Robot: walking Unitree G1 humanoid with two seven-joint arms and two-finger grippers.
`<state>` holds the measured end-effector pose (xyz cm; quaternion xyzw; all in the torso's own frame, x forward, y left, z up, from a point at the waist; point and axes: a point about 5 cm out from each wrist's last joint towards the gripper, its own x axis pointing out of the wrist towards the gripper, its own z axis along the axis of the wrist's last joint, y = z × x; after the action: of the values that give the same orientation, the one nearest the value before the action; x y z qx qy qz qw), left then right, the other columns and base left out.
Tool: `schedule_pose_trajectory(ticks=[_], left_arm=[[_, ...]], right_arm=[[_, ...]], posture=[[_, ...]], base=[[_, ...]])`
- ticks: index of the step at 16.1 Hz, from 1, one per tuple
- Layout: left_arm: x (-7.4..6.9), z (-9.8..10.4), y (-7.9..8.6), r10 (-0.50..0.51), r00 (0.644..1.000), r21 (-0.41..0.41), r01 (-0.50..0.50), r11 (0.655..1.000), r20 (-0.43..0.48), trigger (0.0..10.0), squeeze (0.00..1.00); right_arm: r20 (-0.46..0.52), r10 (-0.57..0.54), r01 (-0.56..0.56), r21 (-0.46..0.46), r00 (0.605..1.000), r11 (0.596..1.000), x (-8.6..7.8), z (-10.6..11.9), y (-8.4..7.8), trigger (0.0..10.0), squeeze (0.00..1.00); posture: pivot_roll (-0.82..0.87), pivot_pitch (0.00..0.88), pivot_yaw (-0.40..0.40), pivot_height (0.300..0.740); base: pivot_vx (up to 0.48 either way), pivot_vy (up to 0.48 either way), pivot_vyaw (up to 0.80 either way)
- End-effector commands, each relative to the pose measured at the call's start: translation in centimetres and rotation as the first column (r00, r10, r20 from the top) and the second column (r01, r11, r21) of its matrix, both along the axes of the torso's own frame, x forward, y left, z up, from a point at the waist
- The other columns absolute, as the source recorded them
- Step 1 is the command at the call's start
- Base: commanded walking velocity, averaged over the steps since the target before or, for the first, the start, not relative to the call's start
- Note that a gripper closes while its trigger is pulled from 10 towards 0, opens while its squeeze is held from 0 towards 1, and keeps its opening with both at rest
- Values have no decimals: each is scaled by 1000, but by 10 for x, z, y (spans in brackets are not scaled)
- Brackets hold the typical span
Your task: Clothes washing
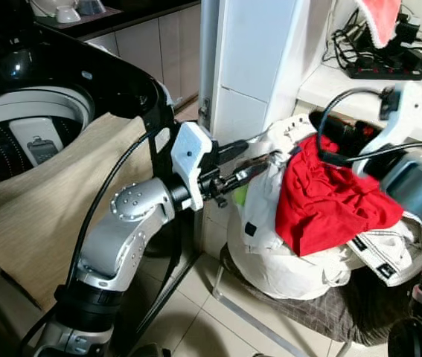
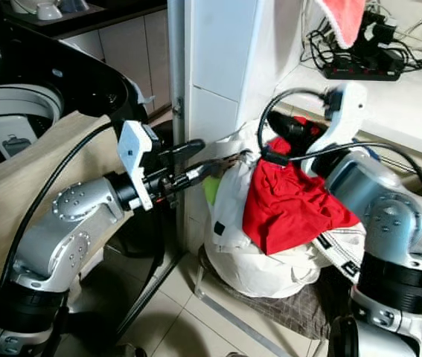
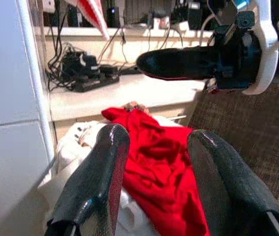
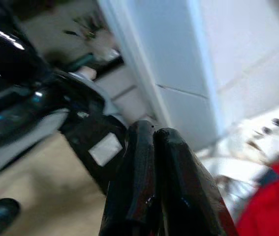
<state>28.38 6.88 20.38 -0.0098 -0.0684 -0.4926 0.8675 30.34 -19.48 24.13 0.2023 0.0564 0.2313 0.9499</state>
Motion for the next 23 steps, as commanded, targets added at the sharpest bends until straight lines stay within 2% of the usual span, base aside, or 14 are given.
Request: schedule_pose_trajectory(ticks=[1, 4, 6, 7, 8, 9, 10, 11, 12, 13, 16, 18, 23], left_arm=[[-1, 11, -1, -17, 999, -31, 19, 999, 43, 10000, 0], [2, 13, -11, -9, 998, -44, 11, 999, 57, 10000, 0], [2, 8, -12, -5, 999, -18, 6, 1000, 51, 10000, 0], [3, 2, -10, 10, 999, 21, -11, 1000, 43, 10000, 0], [4, 0, -9, 14, 999, 38, -16, 999, 43, 10000, 0], [5, -3, -8, 25, 999, 58, -28, 998, 41, 10000, 0], [7, -5, -7, 43, 998, 76, -46, 996, 38, 10000, 0], [9, -9, -4, 62, 997, 107, -66, 992, 37, 10000, 0], [9, -9, -4, 62, 997, 107, -66, 992, 37, 10000, 0], [7, -12, -3, 55, 998, 117, -59, 991, 31, 10000, 0], [4, -18, 3, 63, 998, 141, -63, 988, 7, 10000, 0], [2, -22, 7, 76, 997, 154, -75, 985, -1, 10000, 0], [-1, -23, 17, 111, 994, 168, -111, 980, 10, 10000, 0]], right_arm=[[30, 21, -21, 16, 999, 1000, -2, 9, 0, 0, 0], [51, 115, -115, 2, 992, 993, -10, 11, 10, 0, 0], [18, 56, -54, -104, 998, 993, -7, 2, 8, 0, 0], [-18, -120, 113, -217, 993, 969, 4, -13, -8, 10000, 0], [-26, -181, 170, -246, 983, 954, 7, -18, -14, 10000, 0], [-35, -248, 229, -281, 968, 932, 10, -25, -22, 10000, 875], [-22, -319, 293, -340, 947, 894, 13, -32, -31, 10000, 1000], [13, -426, 385, -452, 905, 805, 19, -46, -47, 10000, 1000], [13, -426, 385, -452, 905, 805, 19, -46, -47, 10000, 1000], [15, -494, 434, -501, 870, 749, 26, -60, -57, 10000, 1000], [22, -562, 486, -532, 827, 694, 46, -83, -67, 10000, 1000], [7, -561, 478, -533, 828, 698, 50, -89, -69, 10000, 1000], [11, -514, 450, -497, 858, 742, 62, -97, -62, 10000, 1000]], posture=[[-120, 0, -20, 740], [-124, 0, -16, 740], [-130, 0, -12, 740], [-128, 0, -7, 740], [-128, 0, -7, 740], [-127, 0, -11, 740], [-126, 0, -15, 740], [-125, 0, -18, 740], [-125, 0, -18, 740], [-123, 0, -26, 740], [-125, 0, -24, 740], [-112, 0, -22, 740], [-88, 0, -31, 740]], base=[[0, 0, 0], [0, 0, 0], [0, 0, 0], [0, 0, 0], [0, 0, 0], [0, 0, 0], [0, 0, 0], [0, 0, 0], [0, 0, 0], [0, 0, 0], [0, 0, 0], [0, 0, 0], [0, 0, 0]])
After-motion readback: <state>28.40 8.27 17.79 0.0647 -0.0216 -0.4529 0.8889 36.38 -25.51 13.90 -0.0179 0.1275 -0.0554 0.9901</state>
